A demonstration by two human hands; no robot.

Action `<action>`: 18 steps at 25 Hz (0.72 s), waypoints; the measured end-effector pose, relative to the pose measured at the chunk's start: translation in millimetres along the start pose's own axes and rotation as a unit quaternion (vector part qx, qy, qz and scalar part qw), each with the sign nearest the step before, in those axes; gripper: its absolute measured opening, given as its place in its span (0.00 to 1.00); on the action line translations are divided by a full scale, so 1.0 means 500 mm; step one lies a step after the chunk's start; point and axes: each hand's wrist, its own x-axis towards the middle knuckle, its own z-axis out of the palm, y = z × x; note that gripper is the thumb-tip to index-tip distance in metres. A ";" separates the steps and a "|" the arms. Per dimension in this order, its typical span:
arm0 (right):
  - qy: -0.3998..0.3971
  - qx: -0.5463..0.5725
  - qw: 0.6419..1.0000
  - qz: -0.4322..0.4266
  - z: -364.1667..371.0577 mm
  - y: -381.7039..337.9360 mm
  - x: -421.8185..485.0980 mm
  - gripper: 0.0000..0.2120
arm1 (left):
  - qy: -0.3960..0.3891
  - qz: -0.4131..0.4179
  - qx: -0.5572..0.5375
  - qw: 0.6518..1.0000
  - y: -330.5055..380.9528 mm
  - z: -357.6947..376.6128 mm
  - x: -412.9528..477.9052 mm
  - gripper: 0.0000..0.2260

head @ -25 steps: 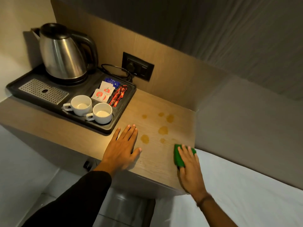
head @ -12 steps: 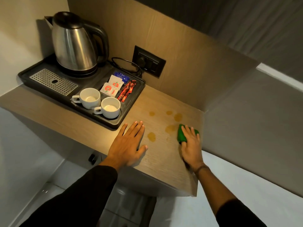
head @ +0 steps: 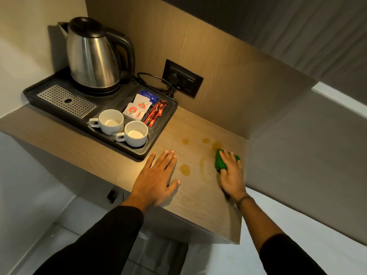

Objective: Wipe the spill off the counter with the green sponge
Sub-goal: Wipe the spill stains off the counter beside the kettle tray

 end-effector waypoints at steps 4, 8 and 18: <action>-0.061 -0.015 0.993 -0.104 0.037 0.022 -0.081 0.35 | 0.001 -0.003 -0.007 1.000 -0.003 0.002 0.001 0.36; -0.025 -0.002 0.999 -0.043 -0.020 0.084 -0.040 0.32 | -0.004 -0.001 -0.009 1.000 -0.002 0.002 0.000 0.36; -0.041 -0.010 0.997 -0.068 0.013 0.057 0.022 0.35 | -0.011 -0.007 -0.021 1.000 -0.001 -0.001 0.000 0.36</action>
